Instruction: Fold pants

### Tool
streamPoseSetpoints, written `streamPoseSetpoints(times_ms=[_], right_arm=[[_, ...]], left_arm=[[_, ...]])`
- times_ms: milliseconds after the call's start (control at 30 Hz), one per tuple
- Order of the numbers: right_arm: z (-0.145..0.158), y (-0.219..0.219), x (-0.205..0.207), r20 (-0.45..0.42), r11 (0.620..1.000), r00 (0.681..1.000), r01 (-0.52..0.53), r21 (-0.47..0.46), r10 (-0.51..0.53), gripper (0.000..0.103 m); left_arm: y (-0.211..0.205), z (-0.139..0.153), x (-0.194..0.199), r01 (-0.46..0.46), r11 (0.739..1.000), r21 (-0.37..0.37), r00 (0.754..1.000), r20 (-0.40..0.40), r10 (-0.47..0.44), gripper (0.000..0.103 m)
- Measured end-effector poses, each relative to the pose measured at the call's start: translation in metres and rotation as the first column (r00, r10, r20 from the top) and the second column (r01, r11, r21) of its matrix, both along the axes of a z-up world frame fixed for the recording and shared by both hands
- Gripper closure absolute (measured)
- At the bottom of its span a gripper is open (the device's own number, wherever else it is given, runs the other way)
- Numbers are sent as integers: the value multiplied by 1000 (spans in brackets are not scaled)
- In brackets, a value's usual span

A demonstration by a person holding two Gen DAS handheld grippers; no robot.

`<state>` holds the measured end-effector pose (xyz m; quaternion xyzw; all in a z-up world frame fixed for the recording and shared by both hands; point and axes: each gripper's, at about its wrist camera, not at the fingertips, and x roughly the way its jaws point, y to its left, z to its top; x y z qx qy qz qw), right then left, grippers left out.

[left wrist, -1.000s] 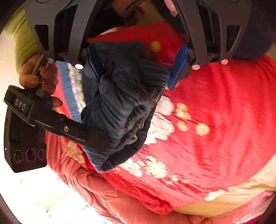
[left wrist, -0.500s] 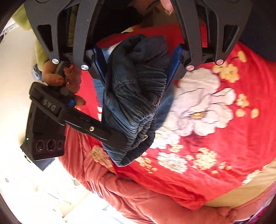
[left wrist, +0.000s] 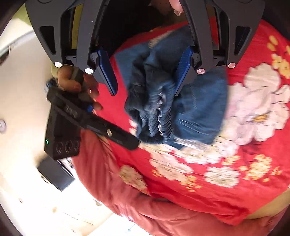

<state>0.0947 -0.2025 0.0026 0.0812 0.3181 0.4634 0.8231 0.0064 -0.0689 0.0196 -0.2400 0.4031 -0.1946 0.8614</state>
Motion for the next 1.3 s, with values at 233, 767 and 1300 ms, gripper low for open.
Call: streamPoseSetpoints(times_ms=[233,767,1300], right_arm=[[-5,-6,-21,40,996,999,26,-80,-23,27],[-52,-9,-21,47,932,993,119,-342,-110,28],[-13,21,-166,351,941,931,22,-337,104,36]], left_arm=[[-49,-21,-9,155,985,74,988,-21,-153,46],[21,-6,-32,-102,915,391,995,33,97,44],[20,-12,58,39,944,329,998,-54,-22,67]])
